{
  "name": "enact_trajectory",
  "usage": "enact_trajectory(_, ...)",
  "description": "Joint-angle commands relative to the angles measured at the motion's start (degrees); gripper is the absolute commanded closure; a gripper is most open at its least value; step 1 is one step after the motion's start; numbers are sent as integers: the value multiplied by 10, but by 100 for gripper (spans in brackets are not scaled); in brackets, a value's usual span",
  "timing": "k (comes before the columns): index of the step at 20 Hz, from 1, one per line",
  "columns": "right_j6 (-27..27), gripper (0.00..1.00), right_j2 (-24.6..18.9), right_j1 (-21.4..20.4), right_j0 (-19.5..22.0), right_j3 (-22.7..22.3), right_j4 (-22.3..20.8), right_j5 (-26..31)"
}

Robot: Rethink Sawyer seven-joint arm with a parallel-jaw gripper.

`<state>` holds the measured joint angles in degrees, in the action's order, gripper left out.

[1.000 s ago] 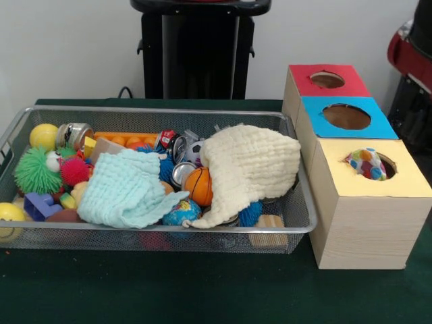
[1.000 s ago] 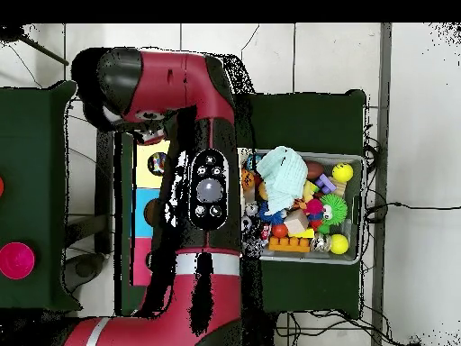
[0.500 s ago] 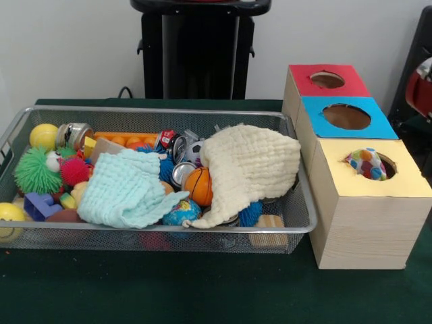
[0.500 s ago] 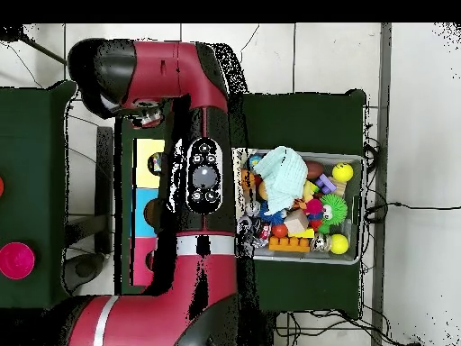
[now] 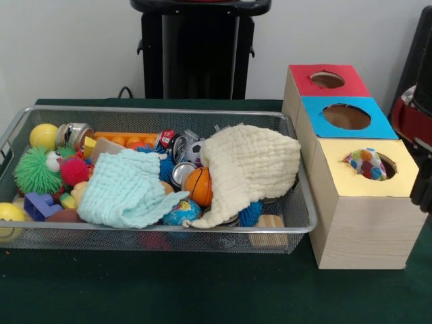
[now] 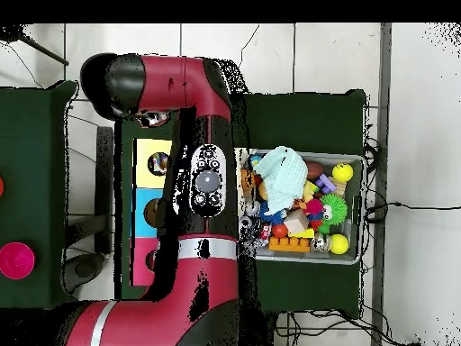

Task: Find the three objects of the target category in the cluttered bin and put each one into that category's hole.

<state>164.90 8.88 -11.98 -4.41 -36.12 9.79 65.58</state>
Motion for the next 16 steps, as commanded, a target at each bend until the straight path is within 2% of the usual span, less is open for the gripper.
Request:
enact_trajectory(1,1,100,-25,-27,16,-153,-11,-55)
enact_trajectory(9,-22,100,-28,-36,32,-152,-10,-37)
enact_trajectory(16,-1,100,-21,-62,18,-197,-13,-59)
